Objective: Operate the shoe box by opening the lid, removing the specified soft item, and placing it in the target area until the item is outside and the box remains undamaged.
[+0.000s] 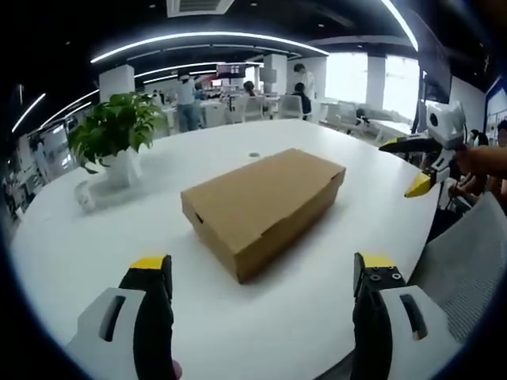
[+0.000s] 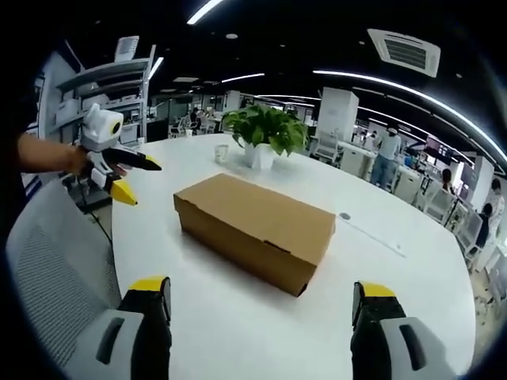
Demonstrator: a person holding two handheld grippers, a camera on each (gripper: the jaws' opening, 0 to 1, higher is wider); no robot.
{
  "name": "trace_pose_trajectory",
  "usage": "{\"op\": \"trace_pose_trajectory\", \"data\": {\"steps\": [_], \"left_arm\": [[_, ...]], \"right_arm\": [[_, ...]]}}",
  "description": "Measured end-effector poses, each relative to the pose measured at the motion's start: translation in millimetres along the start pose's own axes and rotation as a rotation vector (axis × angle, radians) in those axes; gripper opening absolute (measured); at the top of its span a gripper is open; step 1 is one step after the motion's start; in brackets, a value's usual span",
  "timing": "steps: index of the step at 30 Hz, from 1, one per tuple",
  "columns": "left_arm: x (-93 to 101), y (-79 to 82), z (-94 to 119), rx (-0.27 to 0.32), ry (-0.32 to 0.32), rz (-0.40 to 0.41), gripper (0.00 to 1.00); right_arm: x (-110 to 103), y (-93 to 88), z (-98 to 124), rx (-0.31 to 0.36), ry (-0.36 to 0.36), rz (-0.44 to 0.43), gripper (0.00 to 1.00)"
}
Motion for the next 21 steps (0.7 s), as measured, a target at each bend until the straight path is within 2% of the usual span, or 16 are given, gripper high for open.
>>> {"op": "trace_pose_trajectory", "data": {"steps": [11,21], "left_arm": [[3.4,4.0,-12,-0.002,-0.005,0.005,0.92],[3.7,8.1,-20,0.004,-0.006,0.011,0.89]], "right_arm": [[6,2.0,-11,0.01,0.03,0.029,0.91],[10,0.8,-24,-0.008,0.056,0.038,0.91]]}}
Point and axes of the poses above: the point that each gripper's makers call its tool centre point, and the gripper's own axes: z roughly backward along the fingers, x roughly to its right, y roughly out of its top, the point moved 6 cm from there along z, roughly backward along the fingers, and after that the axes turned 6 degrees about y, right-handed, at the moved point
